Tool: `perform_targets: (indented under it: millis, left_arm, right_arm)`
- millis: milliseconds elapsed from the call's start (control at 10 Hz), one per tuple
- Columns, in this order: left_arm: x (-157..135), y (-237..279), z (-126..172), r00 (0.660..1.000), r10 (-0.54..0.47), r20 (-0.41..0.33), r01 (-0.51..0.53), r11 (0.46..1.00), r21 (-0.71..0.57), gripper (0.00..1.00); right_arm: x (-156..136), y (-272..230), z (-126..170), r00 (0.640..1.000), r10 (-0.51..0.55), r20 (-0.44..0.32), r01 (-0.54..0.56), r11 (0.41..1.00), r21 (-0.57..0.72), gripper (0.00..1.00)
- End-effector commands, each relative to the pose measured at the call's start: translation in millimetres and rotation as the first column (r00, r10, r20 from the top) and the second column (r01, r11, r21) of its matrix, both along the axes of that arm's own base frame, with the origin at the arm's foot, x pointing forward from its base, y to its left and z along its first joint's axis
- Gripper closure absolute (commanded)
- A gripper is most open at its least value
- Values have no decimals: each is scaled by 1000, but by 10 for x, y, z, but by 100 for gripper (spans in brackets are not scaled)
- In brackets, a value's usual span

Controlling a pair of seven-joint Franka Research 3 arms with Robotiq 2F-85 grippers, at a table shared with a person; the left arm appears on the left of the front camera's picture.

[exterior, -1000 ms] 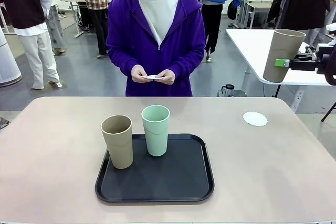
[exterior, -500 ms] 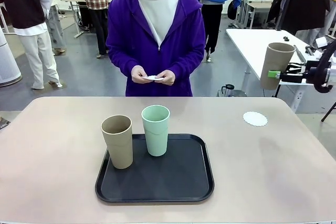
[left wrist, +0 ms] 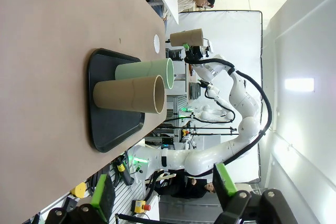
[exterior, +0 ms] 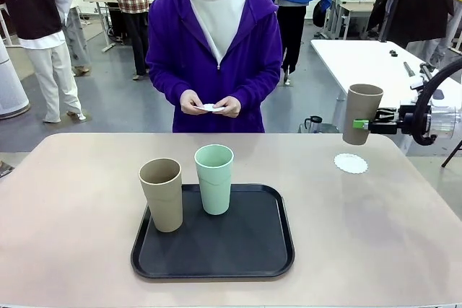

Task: Place coasters on the table and set cups on them.
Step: Pick up one Reusable plastic cup and place it on a coaster set by the human.

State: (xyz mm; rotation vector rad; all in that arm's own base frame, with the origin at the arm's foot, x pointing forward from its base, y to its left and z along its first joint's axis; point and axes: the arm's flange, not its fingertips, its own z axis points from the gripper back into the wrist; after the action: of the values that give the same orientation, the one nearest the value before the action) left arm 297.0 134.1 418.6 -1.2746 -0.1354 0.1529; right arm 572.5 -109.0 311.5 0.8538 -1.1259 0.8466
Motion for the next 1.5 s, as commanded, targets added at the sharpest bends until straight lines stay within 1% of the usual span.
perform_targets:
  millis: [0,200,400,500,600,1000,1100,1200,1400]
  left_arm:
    - [-16,10,7,1000,4,7,-4,1000,-7,0]
    - [-16,10,7,1000,4,7,-4,1000,-7,0]
    - [-16,10,7,1000,4,7,-4,1000,-7,0]
    - [-16,10,7,1000,4,7,-4,1000,-7,0]
    - [-16,10,7,1000,4,7,-4,1000,-7,0]
    - [-16,10,7,1000,4,7,-4,1000,-7,0]
    - [-16,10,7,1000,4,7,-4,1000,-7,0]
    - [-16,10,7,1000,4,7,-4,1000,-7,0]
    - [-16,10,7,1000,4,7,-4,1000,-7,0]
  right_arm:
    - [-56,-39,-39,999,4,-34,-5,999,-35,15]
    - [-146,-111,-163,998,8,-58,-10,999,-33,15]
    - [-157,-113,-247,997,30,-71,-30,1000,-8,15]
    - [-158,-86,-264,996,48,-72,-49,999,-14,15]
    - [-149,-125,-237,998,10,-59,-11,1000,-25,15]
    - [-151,-120,-267,998,14,-63,-16,1000,-20,15]
    - [-129,-54,-318,999,41,-18,-41,999,10,15]
    - [-114,-18,-354,999,45,7,-45,999,9,15]
    - [-76,-5,-401,999,39,26,-39,999,3,15]
